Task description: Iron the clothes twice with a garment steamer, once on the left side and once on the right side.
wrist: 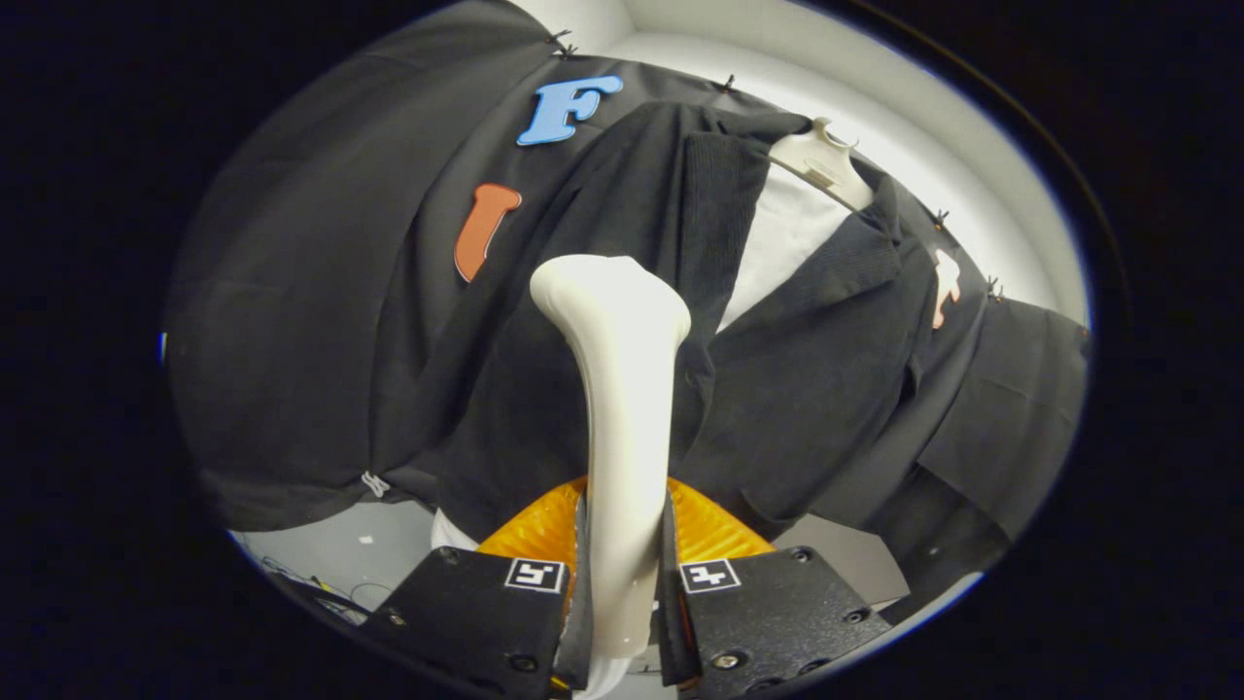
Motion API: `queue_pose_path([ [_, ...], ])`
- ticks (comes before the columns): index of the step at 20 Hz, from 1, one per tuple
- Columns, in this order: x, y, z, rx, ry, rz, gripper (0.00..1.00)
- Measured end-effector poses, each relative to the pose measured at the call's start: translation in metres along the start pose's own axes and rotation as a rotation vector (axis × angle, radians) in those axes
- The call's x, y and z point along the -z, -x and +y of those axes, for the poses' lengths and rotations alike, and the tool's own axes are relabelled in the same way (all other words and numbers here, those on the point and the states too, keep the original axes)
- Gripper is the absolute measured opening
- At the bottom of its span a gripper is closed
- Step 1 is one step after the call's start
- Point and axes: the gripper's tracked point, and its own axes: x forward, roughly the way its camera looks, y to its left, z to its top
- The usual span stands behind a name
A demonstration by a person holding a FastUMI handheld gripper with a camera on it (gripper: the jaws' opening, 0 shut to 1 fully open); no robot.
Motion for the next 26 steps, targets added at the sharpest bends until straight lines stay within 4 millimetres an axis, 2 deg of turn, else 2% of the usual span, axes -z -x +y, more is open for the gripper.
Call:
queue_pose_path([
  [2, 0.02, -0.004, 0.006, -0.016, -0.003, 0.034, 0.3],
  [11, 0.071, -0.013, 0.027, -0.051, 0.05, 0.099, 0.3],
  [14, 0.096, -0.014, 0.037, -0.064, 0.068, 0.12, 0.3],
  [26, 0.155, -0.026, 0.065, -0.102, 0.125, 0.186, 0.3],
])
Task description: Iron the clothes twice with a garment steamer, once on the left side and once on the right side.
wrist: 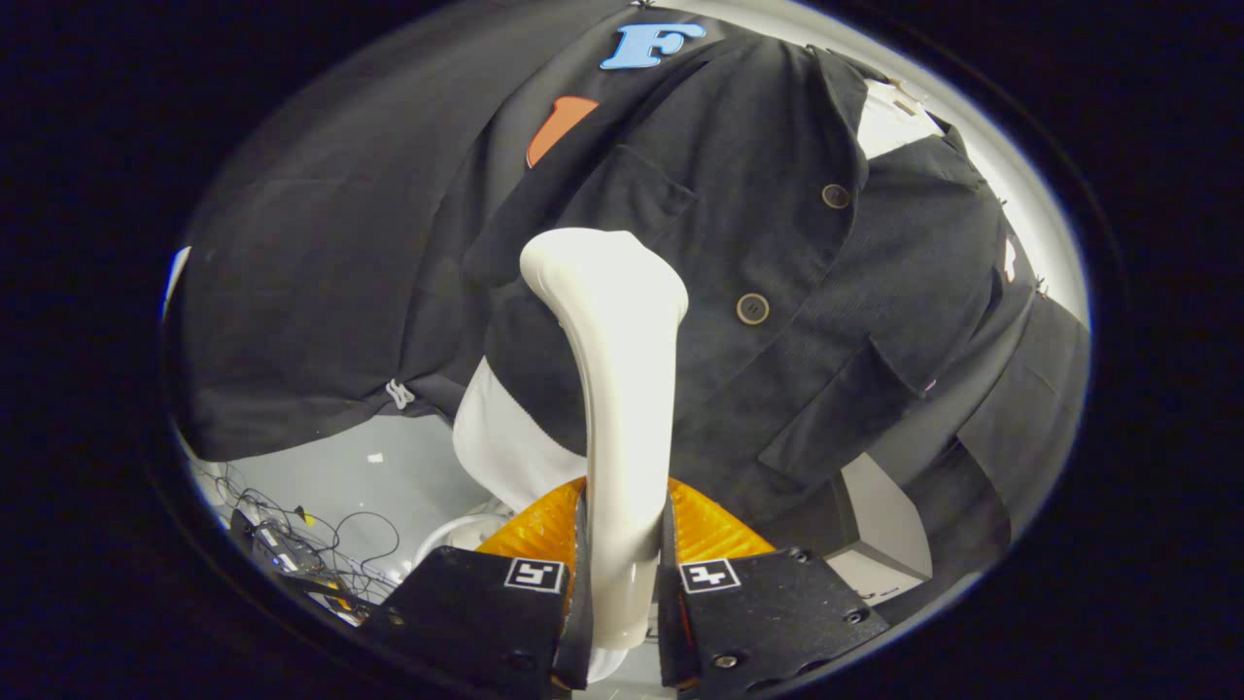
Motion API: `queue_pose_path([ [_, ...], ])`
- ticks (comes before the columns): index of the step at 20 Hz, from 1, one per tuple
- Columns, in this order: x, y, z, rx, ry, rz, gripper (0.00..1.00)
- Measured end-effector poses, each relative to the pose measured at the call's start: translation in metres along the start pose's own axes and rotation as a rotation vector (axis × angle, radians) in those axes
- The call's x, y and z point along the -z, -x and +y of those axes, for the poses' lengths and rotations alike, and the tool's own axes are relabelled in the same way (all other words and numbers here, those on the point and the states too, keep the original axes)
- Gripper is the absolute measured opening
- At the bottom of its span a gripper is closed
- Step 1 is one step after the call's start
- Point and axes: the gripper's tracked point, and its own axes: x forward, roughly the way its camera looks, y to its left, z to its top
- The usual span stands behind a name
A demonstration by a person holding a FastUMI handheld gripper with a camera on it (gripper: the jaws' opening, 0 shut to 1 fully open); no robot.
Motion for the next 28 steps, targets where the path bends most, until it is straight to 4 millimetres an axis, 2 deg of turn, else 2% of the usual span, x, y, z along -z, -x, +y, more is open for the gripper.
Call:
queue_pose_path([
  [13, 0.04, -0.019, 0.026, -0.088, 0.022, 0.043, 0.3],
  [17, 0.052, -0.021, 0.027, -0.116, 0.019, 0.055, 0.3],
  [21, 0.058, -0.01, 0.025, -0.145, -0.019, 0.057, 0.3],
  [23, 0.059, -0.004, 0.014, -0.153, -0.049, 0.046, 0.3],
  [26, 0.054, 0.02, -0.006, -0.168, -0.112, 0.009, 0.3],
  [28, 0.047, 0.044, -0.026, -0.171, -0.153, -0.032, 0.3],
])
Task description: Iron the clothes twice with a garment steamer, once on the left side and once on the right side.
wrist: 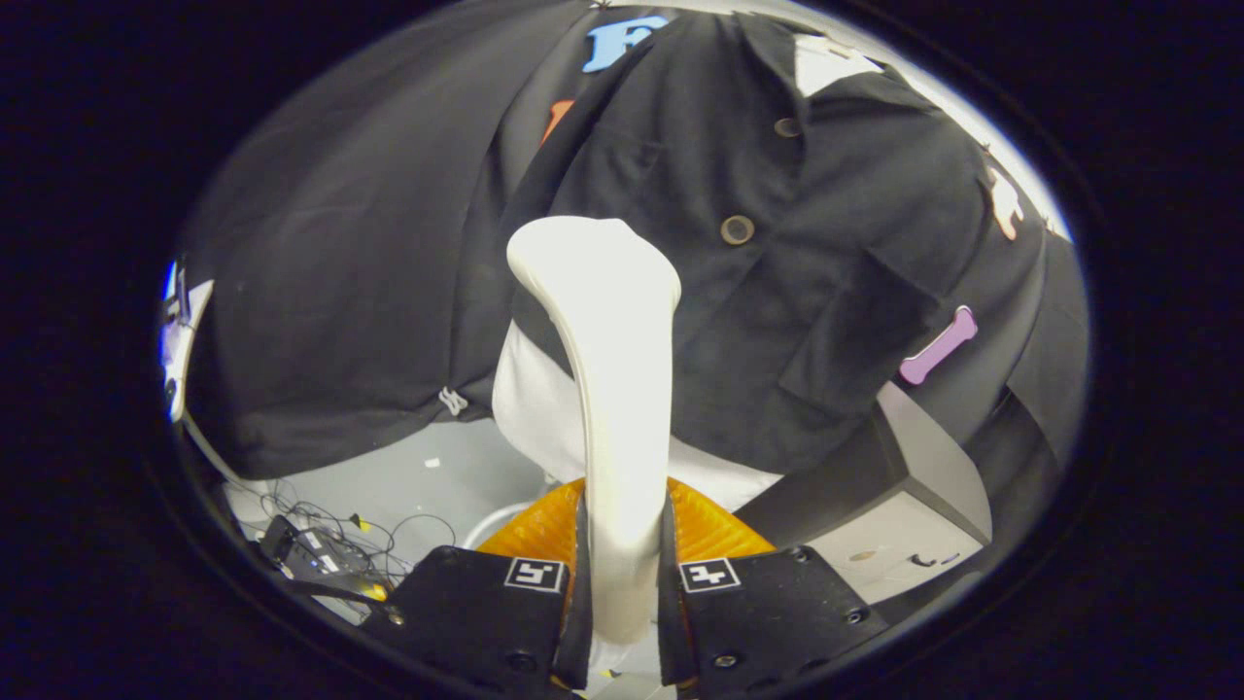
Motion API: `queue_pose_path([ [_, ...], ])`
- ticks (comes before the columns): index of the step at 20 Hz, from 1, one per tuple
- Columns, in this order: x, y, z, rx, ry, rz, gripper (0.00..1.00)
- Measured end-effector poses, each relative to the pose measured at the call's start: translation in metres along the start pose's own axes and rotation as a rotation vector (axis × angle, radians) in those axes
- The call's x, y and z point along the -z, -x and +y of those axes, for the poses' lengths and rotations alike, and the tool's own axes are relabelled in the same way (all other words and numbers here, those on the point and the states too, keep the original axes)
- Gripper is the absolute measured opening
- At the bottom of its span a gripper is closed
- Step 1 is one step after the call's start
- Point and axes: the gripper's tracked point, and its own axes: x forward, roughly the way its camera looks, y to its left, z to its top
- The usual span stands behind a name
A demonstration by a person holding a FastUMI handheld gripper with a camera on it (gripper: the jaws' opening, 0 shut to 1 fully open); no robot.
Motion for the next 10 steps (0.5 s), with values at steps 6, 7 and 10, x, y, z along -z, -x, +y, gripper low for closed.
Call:
queue_pose_path([
  [6, 0.013, 0.089, -0.079, 0.029, -0.15, -0.099, 0.3],
  [7, 0.024, 0.105, -0.1, 0.04, -0.18, -0.111, 0.3],
  [10, 0.063, 0.148, -0.152, 0.078, -0.266, -0.124, 0.3],
])
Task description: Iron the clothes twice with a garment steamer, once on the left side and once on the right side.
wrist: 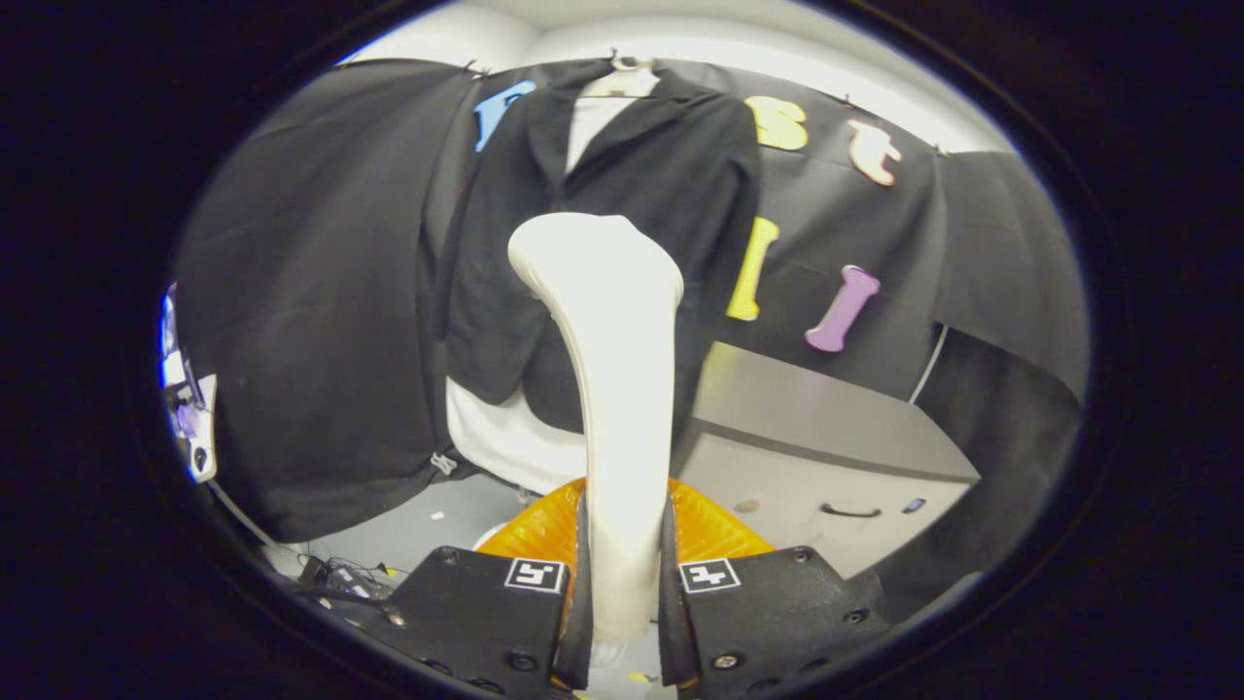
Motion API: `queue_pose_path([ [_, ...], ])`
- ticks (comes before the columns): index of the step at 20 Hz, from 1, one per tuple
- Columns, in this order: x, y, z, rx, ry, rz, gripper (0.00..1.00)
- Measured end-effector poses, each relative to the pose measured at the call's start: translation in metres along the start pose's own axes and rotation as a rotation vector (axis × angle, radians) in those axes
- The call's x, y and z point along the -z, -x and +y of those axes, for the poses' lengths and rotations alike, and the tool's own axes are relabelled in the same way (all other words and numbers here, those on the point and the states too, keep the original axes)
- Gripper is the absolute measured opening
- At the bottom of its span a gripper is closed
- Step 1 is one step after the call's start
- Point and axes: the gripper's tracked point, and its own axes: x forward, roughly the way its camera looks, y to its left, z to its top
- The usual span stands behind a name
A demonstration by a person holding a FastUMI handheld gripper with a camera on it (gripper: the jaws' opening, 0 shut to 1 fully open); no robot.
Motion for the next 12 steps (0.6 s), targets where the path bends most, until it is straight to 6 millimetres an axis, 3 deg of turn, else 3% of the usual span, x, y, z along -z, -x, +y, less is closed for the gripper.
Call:
queue_pose_path([
  [5, 0.057, 0.062, -0.1, 0.05, -0.103, 0.032, 0.3],
  [7, 0.081, 0.086, -0.131, 0.059, -0.138, 0.039, 0.3],
  [10, 0.115, 0.117, -0.164, 0.055, -0.171, 0.065, 0.3],
  [12, 0.133, 0.135, -0.174, 0.044, -0.202, 0.078, 0.3],
])
